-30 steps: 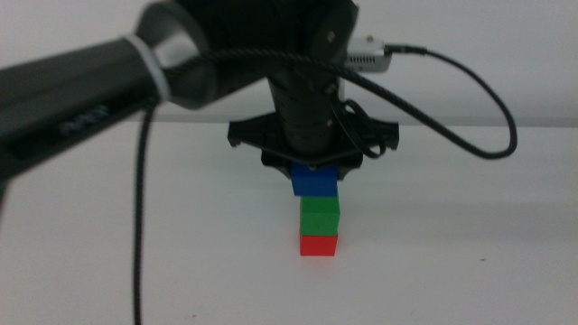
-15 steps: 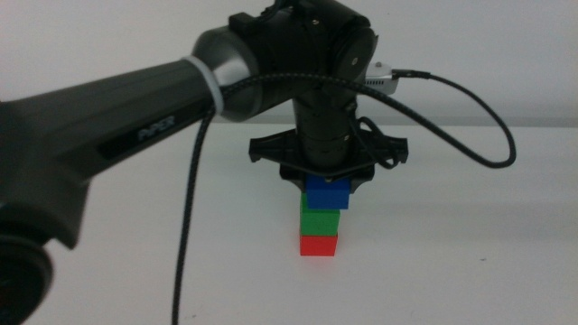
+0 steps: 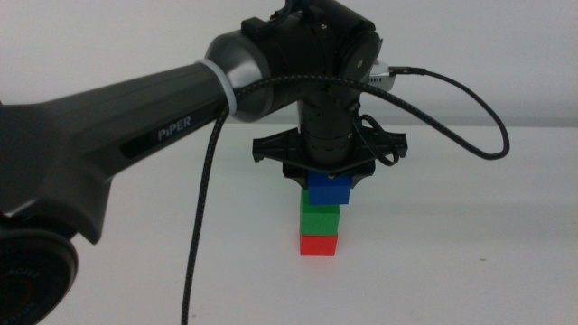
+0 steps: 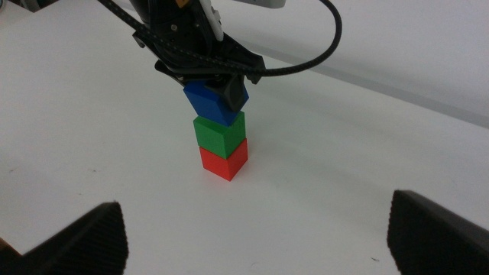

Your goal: Stack red cubes first, then green, then blue cubes in a specific spot.

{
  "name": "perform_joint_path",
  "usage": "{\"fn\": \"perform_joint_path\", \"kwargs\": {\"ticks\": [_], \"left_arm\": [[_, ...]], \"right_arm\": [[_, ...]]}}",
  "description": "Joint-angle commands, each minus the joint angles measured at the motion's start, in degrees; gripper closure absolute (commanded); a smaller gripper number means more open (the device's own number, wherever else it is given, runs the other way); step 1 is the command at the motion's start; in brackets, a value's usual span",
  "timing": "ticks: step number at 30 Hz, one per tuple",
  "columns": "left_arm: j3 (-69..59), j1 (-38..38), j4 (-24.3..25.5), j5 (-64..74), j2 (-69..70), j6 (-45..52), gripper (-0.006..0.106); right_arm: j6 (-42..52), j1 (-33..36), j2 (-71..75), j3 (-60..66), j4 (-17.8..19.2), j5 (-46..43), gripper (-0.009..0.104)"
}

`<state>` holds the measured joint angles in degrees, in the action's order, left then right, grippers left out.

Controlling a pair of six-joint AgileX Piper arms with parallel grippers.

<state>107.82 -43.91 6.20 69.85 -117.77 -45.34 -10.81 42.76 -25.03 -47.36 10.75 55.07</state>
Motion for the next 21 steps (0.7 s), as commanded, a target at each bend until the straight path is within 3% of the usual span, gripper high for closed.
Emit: {"fn": "perform_joint_path", "kwargs": {"ticks": [1, 21], "left_arm": [[0.39, 0.01, 0.52, 5.31, -0.08, -1.15, 0.102], [0.39, 0.01, -0.06, 5.31, -2.9, 0.07, 0.102]], "right_arm": [[0.09, 0.03, 0.12, 0.21, 0.57, -0.61, 0.004], [0.09, 0.03, 0.12, 0.21, 0.57, -0.61, 0.004]]}}
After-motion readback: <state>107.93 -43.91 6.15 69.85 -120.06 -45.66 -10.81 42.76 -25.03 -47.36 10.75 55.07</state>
